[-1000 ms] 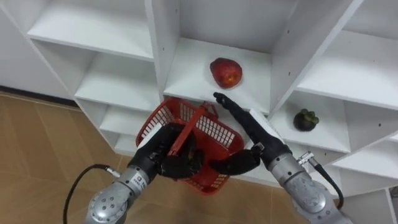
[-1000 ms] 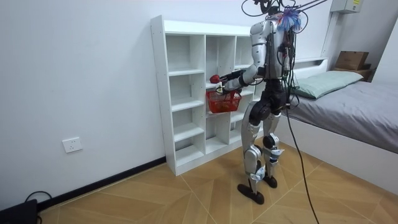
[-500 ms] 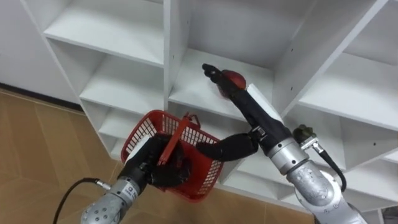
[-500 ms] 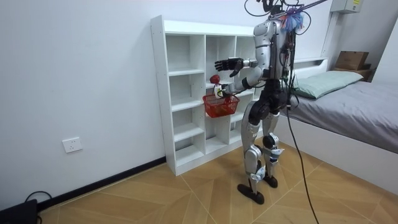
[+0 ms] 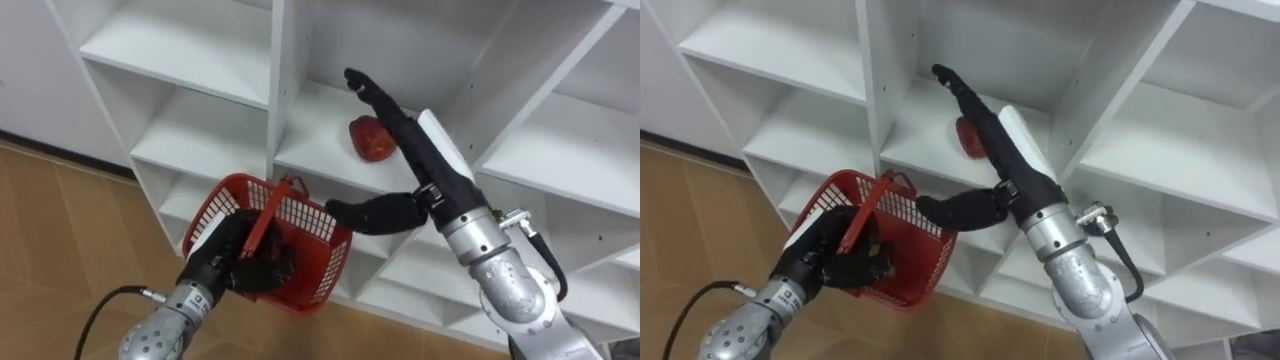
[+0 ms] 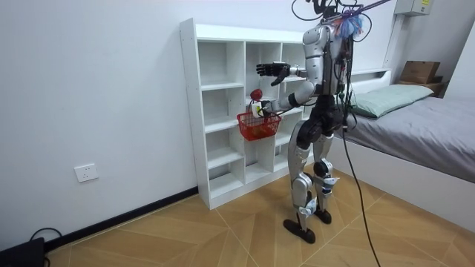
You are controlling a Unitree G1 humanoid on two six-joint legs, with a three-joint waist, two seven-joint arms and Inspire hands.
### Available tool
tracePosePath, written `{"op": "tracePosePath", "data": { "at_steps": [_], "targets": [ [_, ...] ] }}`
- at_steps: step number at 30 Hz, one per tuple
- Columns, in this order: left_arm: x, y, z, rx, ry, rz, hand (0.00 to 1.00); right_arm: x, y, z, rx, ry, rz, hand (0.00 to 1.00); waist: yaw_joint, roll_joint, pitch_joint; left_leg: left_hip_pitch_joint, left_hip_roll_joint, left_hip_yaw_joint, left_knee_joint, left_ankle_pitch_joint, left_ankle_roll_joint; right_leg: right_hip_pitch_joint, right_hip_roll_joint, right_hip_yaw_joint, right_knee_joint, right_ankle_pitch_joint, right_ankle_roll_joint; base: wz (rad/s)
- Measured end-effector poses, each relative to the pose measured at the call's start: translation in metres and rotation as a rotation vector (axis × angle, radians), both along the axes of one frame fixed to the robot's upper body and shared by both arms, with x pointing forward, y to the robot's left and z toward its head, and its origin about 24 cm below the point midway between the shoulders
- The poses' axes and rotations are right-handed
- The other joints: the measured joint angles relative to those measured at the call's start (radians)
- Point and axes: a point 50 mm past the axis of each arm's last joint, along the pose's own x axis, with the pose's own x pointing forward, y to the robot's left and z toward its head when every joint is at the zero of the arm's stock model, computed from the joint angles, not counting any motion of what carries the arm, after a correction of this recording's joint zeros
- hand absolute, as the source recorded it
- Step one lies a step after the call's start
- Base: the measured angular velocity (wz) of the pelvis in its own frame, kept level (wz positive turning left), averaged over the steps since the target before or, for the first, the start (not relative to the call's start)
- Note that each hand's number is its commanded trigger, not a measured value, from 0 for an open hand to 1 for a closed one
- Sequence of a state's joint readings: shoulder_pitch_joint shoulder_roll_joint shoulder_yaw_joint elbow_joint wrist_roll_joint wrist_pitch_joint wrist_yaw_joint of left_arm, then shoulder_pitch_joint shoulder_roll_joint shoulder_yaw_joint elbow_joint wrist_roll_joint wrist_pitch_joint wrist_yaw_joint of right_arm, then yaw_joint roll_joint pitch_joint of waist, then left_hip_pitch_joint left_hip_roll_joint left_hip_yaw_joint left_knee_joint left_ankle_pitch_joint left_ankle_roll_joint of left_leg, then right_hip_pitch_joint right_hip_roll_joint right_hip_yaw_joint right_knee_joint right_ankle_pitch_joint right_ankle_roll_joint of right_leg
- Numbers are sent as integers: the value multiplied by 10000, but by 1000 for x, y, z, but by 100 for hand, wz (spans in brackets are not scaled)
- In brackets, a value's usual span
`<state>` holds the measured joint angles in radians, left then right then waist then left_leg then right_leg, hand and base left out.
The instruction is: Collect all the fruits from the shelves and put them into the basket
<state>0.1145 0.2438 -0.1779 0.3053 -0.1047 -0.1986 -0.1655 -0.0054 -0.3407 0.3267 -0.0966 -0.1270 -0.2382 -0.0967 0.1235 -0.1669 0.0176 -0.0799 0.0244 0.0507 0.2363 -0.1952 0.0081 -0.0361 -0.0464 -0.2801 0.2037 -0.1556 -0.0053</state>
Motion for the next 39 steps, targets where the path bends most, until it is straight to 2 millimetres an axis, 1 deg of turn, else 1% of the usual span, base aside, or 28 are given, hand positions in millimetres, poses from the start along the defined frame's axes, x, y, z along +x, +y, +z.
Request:
{"op": "tracePosePath", "data": {
  "at_steps": [3,7,11,13,15,18,21,25,28,32,36,38,39],
  "targets": [
    [1,3,1,87,-55,158,100,5,-7,2,125,-248,-575,0,1,-78,-3,-34,-5,-103,28,-4,-3,37,-26,-204,-3,4,4,10],
    [1,4,1,658,-121,47,100,11,-13,-4,202,-173,-1142,0,59,-103,1,-33,-8,-283,28,-4,-3,140,-23,-224,-23,3,5,15],
    [-1,5,0,800,-83,-13,100,17,-23,-19,71,267,-1839,0,214,-116,5,-87,-17,-535,30,-4,-5,186,-15,-236,-34,2,7,15],
    [-2,6,-1,796,-8,-58,100,25,-30,-28,27,660,-2282,0,253,-117,8,-153,-23,-573,73,-2,-7,164,-23,-266,-36,1,9,13],
    [-3,7,-2,799,62,-145,100,29,-33,-31,3,759,-2557,0,262,-121,9,-169,-25,-602,127,-2,-7,170,-22,-277,-37,1,9,5],
    [-5,8,-4,857,203,-179,100,38,-38,-33,79,841,-2941,0,307,-148,22,-195,-35,-688,173,-2,-7,182,-29,-342,-38,1,9,6],
    [-5,7,-6,850,377,-288,100,44,-44,-34,504,1045,-3386,0,248,-194,42,-370,-57,-860,208,-1,-7,126,-48,-548,-37,1,9,14],
    [-7,9,-9,908,725,-285,100,52,-52,-35,592,1186,-3845,0,251,-263,71,-731,-70,-969,400,4,-16,-90,-41,-608,-33,1,9,13],
    [-5,8,-9,893,858,-452,100,58,-57,-38,771,1460,-4209,0,243,-256,75,-1019,-101,-1122,572,7,-19,-214,-52,-773,-27,1,9,17],
    [-4,8,-8,888,827,-464,100,61,-63,-43,934,1804,-4595,0,306,-242,82,-1296,-140,-1236,710,8,-18,-402,-54,-774,-15,1,9,16],
    [0,7,-6,859,712,-485,100,69,-71,-45,1060,2019,-5130,0,467,-184,121,-1542,-172,-1360,803,26,-19,-586,-73,-784,-14,0,10,6],
    [0,8,-5,876,690,-463,100,73,-72,-43,1053,1990,-5246,0,518,-177,123,-1626,-172,-1379,805,37,-29,-692,-73,-778,-12,1,9,0],
    [0,7,-5,875,702,-476,100,76,-73,-40,1114,1946,-5324,0,508,-139,152,-1681,-170,-1356,844,39,-29,-724,-71,-770,-13,1,9,0]
  ]
}}
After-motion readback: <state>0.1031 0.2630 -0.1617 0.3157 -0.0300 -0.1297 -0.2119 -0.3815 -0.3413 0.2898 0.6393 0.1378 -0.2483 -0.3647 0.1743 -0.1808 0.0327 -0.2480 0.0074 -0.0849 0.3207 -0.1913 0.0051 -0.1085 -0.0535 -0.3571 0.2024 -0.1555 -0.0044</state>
